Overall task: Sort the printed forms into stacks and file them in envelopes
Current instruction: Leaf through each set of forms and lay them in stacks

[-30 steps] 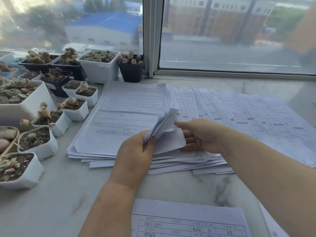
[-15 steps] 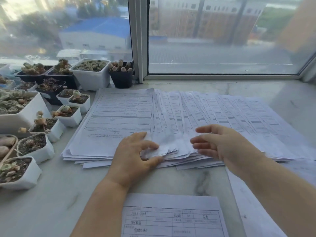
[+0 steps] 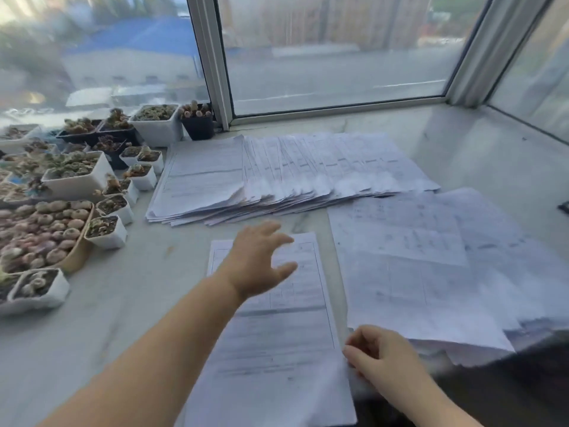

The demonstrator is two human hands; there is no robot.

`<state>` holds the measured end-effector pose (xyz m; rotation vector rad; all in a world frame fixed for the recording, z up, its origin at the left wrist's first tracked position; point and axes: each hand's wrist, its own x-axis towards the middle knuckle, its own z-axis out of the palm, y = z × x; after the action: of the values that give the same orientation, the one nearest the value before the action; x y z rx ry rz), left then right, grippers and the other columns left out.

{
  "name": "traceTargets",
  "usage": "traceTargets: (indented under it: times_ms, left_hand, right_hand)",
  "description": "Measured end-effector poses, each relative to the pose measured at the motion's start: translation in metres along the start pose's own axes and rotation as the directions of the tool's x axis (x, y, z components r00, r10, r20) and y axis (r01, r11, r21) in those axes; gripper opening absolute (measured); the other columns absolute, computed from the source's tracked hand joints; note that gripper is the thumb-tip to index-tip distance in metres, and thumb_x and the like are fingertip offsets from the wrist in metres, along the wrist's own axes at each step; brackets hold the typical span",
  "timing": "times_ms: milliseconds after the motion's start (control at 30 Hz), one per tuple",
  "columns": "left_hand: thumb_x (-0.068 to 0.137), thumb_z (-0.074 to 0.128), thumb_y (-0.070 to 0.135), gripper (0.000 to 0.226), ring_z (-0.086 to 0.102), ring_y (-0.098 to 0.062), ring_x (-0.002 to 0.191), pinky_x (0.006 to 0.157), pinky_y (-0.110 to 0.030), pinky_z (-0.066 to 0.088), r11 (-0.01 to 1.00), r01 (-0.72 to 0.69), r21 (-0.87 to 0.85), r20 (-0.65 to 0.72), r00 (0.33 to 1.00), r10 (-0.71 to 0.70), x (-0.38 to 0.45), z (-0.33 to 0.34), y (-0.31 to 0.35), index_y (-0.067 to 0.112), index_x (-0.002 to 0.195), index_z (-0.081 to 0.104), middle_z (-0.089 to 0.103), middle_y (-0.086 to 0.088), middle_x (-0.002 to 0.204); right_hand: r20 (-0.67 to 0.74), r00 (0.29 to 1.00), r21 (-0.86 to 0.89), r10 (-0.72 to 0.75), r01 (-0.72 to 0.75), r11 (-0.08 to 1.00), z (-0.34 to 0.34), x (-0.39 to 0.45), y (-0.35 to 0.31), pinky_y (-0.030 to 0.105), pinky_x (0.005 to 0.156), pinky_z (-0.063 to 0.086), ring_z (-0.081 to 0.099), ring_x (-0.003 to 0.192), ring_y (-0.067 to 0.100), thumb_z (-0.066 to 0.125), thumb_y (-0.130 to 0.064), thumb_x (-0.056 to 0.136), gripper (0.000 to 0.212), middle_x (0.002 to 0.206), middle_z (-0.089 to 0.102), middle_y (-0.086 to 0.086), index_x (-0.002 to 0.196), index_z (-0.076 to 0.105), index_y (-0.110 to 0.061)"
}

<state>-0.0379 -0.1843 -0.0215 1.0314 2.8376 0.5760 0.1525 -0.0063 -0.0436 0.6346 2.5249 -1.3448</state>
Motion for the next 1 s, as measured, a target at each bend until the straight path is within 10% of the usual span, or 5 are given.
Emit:
traceTargets:
  times_ms: [267,500,1000]
  left_hand:
    - [0.08,0.063,0.052,0.039,0.031,-0.002,0.131,0.114,-0.02,0.01,0.961,-0.044,-0.272,-0.014,0.999,0.042,-0.165,0.066,0.076,0.034,0.115,0.062,0.041,0.015,0.138]
    - [0.085,0.064,0.038,0.033,0.018,0.001,0.139,0.108,-0.01,-0.013,0.974,-0.031,-0.226,0.008,0.999,0.034,-0.186,0.074,0.084,0.036,0.118,0.06,0.035,0.02,0.144]
    - [0.083,0.07,0.035,0.024,0.047,0.008,0.112,0.108,-0.011,0.023,0.939,0.042,-0.341,-0.054,0.997,-0.064,-0.183,0.067,0.081,0.025,0.104,0.07,0.054,0.024,0.118]
  right_hand:
    - [-0.079,0.997,-0.121,0.016,-0.026,0.992,0.013,-0.044,0.033,0.028,0.063,0.052,0.062,0.051,0.005,0.058,-0.038,0.091,0.04,0.057,0.068,-0.008,0.063,0.068,-0.012]
    - [0.259,0.942,0.572,0.211,-0.326,0.752,0.033,-0.059,0.029,0.022,0.055,0.055,0.069,0.063,0.014,0.061,-0.018,0.094,0.015,0.078,0.075,0.009,0.093,0.07,-0.006]
    - [0.101,0.966,0.58,0.238,-0.252,0.775,0.049,-0.051,0.019,0.015,0.041,0.042,0.054,0.041,0.007,0.074,-0.025,0.085,0.023,0.06,0.07,0.008,0.07,0.066,-0.009]
